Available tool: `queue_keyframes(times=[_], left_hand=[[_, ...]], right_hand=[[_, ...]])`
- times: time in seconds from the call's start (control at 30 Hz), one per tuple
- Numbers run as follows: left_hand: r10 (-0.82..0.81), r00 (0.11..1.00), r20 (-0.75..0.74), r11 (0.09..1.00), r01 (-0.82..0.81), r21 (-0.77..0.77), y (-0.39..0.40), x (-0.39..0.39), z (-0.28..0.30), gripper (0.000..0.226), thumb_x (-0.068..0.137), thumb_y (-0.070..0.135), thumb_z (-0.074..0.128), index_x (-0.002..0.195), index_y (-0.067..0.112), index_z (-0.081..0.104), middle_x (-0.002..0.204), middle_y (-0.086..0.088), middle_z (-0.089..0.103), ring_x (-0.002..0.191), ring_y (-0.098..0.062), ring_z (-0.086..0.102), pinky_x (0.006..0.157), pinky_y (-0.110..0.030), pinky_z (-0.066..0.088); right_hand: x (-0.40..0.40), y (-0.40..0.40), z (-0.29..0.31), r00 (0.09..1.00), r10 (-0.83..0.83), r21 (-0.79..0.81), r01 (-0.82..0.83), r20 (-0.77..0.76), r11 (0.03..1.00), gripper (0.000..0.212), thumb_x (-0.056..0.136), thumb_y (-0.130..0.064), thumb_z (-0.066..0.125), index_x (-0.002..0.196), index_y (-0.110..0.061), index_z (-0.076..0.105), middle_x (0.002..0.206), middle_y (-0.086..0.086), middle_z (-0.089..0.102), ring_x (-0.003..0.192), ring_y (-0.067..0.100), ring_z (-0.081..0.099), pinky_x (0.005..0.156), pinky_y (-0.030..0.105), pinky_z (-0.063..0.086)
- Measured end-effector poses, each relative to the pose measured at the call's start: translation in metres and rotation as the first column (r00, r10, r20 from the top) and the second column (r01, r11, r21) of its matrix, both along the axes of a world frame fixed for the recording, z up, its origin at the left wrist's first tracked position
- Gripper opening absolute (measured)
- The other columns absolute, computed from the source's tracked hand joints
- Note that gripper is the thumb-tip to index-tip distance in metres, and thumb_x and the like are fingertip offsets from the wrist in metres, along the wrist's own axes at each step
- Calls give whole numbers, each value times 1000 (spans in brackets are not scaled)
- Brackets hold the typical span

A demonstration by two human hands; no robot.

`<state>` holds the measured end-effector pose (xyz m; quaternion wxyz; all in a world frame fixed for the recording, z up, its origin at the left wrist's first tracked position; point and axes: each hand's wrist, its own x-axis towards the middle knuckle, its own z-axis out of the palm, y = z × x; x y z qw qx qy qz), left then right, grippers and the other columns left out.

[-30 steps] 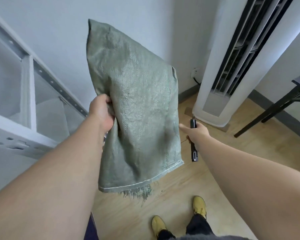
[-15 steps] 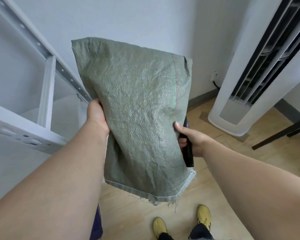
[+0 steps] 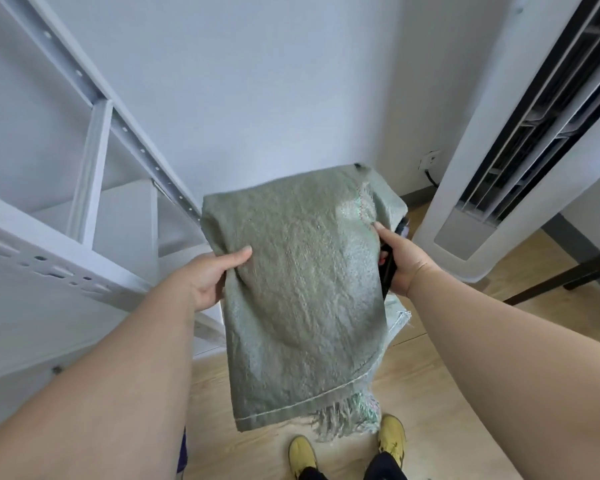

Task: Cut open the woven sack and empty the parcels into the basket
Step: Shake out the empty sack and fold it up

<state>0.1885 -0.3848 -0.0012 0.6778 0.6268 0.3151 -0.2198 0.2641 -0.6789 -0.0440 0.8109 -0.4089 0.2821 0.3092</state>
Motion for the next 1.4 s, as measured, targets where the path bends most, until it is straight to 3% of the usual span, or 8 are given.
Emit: queue_keyframes(times=[0.13, 0.23, 0.43, 0.53, 0.7, 0.9, 1.27, 1.4], left_hand=[[205, 973, 107, 978, -209, 27, 1, 5, -5, 51, 79, 24, 75, 124, 5, 59, 117, -11, 68, 112, -26, 63, 97, -40, 47], [-41, 997, 71, 978, 25, 206, 2, 4, -7, 77, 63, 20, 88, 129, 7, 52, 122, -9, 65, 120, -25, 57, 108, -39, 37], [-87, 975, 205, 884, -19, 467, 15, 9, -20, 106, 67, 18, 86, 143, 51, 19, 145, -9, 47, 127, -26, 51, 109, -44, 35], [-432, 900, -62, 584, 331, 741, 10, 10, -19, 95, 69, 17, 85, 145, 37, 33, 147, -4, 44, 131, -26, 45, 105, -33, 36], [-350, 932, -99, 282, 205, 937, 11, 12, -27, 36, 76, 36, 78, 104, 16, 69, 111, -9, 57, 107, -29, 54, 85, -35, 46], [-225, 974, -33, 390, 121, 913, 4, 21, -32, 38, 80, 30, 69, 111, 9, 64, 115, -11, 62, 98, -29, 57, 76, -31, 42], [-40, 988, 147, 515, -106, 850, -64, 27, -68, 36, 84, 18, 65, 117, 25, 52, 113, 4, 61, 94, -20, 59, 77, -30, 46], [-74, 981, 181, 637, -93, 765, -93, 26, -88, 34, 85, 14, 61, 114, 28, 53, 105, 8, 61, 87, -13, 54, 69, -27, 37]], right_hand=[[6, -6, -4, 989, -143, -241, 130, -38, 962, 44, 66, -56, 80, 83, -21, 59, 57, -8, 51, 39, 5, 46, 41, 18, 43], [8, -10, -2, 957, -271, -332, 224, -102, 916, 49, 63, -65, 76, 82, -23, 59, 63, -8, 50, 46, 6, 43, 51, 20, 46], [16, -18, -3, 914, -403, -537, 313, -54, 783, 23, 77, -21, 72, 96, -11, 65, 56, 0, 48, 43, 11, 38, 47, 23, 37], [23, -18, -3, 911, -409, -496, 334, -47, 801, 26, 78, -19, 70, 101, -10, 65, 59, 1, 51, 44, 11, 41, 47, 22, 40], [34, -11, -1, 934, -353, -457, 339, 57, 822, 35, 82, -18, 70, 113, -9, 58, 80, 5, 61, 49, 11, 54, 45, 20, 49], [48, -7, -7, 993, -22, -794, 107, 117, 599, 28, 91, -34, 53, 110, -13, 54, 69, 2, 67, 73, 21, 68, 81, 37, 57], [15, 70, -7, 764, 645, -492, -570, -23, 658, 34, 92, -32, 62, 117, -10, 55, 108, 9, 70, 56, 10, 49, 56, 22, 46], [18, 110, -32, 736, 658, -409, -656, -159, 634, 50, 81, -53, 68, 107, -10, 61, 67, 7, 63, 43, 10, 45, 46, 20, 43]])
